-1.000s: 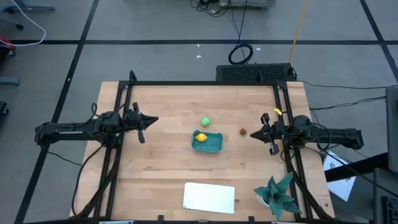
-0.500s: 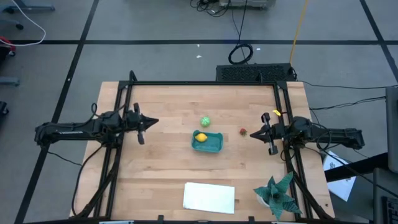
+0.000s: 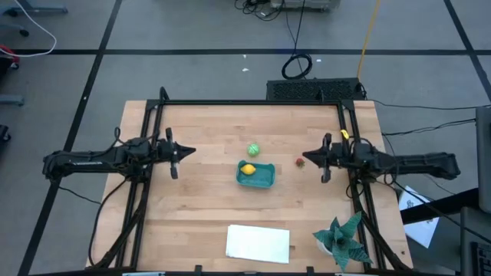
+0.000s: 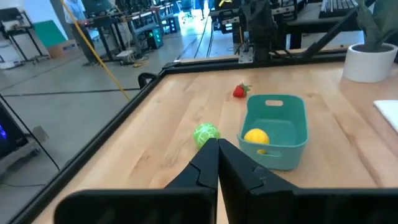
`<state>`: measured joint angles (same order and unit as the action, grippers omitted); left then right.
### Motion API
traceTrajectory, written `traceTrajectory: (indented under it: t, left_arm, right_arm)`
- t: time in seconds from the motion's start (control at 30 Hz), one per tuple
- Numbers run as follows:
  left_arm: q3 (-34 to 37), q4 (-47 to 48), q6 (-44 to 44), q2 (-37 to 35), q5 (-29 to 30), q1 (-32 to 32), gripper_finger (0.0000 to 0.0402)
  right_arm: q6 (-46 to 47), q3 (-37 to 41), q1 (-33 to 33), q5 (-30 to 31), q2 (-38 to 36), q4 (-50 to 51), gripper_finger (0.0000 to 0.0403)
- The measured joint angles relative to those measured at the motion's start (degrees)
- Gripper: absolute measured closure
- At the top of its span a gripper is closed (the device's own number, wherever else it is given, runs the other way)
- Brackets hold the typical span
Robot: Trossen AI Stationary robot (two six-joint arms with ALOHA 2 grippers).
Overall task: Pick and placing Produce into tupperware
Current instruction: Put the green cabbage into the blue bin
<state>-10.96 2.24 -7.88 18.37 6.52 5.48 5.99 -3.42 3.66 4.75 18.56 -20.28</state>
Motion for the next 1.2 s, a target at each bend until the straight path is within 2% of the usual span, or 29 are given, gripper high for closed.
traceTrajectory:
  t: [0.23,0.53,1.0,1.2]
  left_arm:
    - [0.00,1.31,-1.69,0.00,0.00,0.00,0.0379]
    - [0.00,1.09,-2.31,0.00,0.00,0.00,0.0400]
    - [0.00,1.02,-2.16,0.00,0.00,0.00,0.0376]
    - [-0.01,1.02,-2.12,0.00,0.00,0.00,0.0376]
  right_arm:
    - [2.28,-0.30,0.00,-0.30,9.40,-11.24,0.0403]
    - [2.33,-6.71,1.56,0.39,21.33,-11.76,0.0403]
    - [3.37,-21.99,5.44,-0.43,37.79,-10.57,0.0403]
    - [3.41,-28.18,8.82,-5.50,43.17,-8.12,0.0403]
